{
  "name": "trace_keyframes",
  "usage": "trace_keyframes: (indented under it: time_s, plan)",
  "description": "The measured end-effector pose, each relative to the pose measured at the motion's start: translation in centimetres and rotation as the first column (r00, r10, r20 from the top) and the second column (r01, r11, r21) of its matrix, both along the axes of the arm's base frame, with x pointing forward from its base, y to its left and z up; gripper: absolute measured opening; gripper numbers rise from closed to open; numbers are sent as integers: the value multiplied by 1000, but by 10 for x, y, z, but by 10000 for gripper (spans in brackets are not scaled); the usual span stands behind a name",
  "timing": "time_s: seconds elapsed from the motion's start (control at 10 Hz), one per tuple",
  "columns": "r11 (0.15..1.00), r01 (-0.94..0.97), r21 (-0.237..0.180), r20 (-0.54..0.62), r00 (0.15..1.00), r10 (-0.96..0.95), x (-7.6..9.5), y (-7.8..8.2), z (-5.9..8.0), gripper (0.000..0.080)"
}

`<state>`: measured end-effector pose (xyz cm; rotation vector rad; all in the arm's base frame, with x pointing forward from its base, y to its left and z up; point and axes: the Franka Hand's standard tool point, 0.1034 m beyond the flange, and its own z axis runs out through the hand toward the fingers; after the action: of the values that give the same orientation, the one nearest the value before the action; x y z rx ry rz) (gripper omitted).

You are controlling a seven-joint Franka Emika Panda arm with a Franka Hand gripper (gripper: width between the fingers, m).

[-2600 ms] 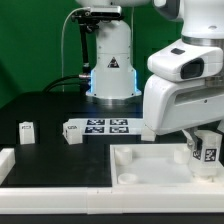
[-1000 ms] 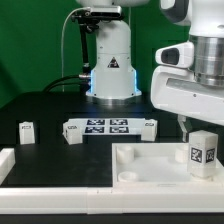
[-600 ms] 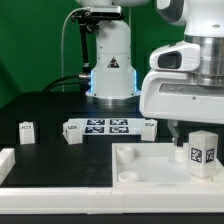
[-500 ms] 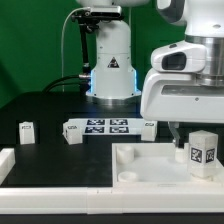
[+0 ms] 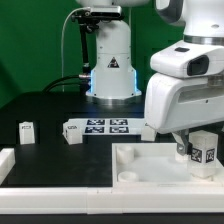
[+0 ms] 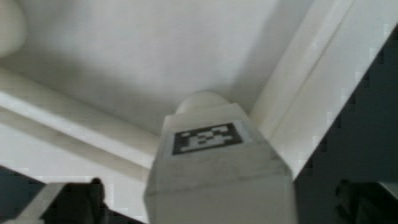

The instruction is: Assemble one leg

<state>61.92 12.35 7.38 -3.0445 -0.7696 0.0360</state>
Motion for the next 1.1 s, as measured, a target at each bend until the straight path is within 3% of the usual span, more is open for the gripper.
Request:
trace_keyframes:
  time_s: [0.2,0.3,0.4,0.6,0.7,0.9,1.1]
  plan:
    - [1000,1,0,-1,1000,-1,0,0,0,417]
    - [1000,1,0,-1,1000,-1,0,0,-1,417]
    - [1000,10,0,-1,1000,-10,0,0,-1,291]
    - [998,57,-1,1,998,-57,0,0,-1,291]
    - [984,180,-2,8,984,-180,1,1,0,291]
    - [896,445,-8,17,896,-444,2,2,-1,291]
    - [750,661,-7,25,750,-661,3,2,-1,291]
